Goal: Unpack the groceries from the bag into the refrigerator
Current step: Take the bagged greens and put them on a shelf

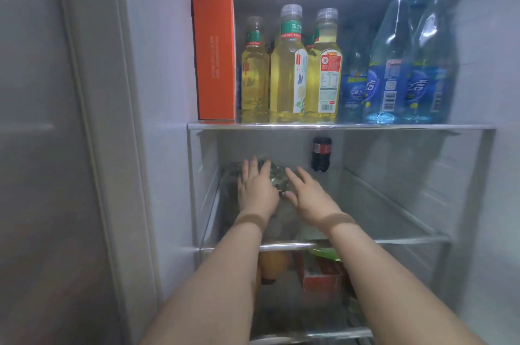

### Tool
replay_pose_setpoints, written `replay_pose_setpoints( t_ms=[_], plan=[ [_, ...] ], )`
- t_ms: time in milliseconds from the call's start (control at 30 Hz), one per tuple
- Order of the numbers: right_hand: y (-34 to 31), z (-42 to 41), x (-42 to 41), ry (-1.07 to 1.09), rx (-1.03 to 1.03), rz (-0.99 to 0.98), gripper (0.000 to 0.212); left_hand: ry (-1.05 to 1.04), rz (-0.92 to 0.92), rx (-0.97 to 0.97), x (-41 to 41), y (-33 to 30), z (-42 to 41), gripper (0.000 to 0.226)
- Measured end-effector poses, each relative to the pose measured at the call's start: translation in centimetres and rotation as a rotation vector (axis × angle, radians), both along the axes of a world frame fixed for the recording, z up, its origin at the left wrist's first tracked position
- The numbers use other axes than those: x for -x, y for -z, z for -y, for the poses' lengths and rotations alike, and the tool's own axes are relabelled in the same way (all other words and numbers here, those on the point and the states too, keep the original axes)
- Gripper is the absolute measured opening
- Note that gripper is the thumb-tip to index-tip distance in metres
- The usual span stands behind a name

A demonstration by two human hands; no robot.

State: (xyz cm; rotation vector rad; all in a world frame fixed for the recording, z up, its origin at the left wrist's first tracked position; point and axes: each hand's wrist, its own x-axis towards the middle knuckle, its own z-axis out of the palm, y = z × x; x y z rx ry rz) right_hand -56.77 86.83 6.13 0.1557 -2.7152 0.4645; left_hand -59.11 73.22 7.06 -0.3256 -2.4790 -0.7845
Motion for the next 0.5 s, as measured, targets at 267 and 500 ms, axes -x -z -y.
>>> replay_pose_setpoints(
  t_ms=[267,500],
  plan=[
    [0.4,-3.9,-9.4,0.28,-0.115,0.056,0.058,0.228,0.028,0.27,-7.9,1.9,-4.0,0.061],
    [3.9,-2.2,-24.9,0.485,-0.168,-0.215,0.07,0.443,-0.193,0.345,-20.6,2.8,-2.7,0.072]
  ],
)
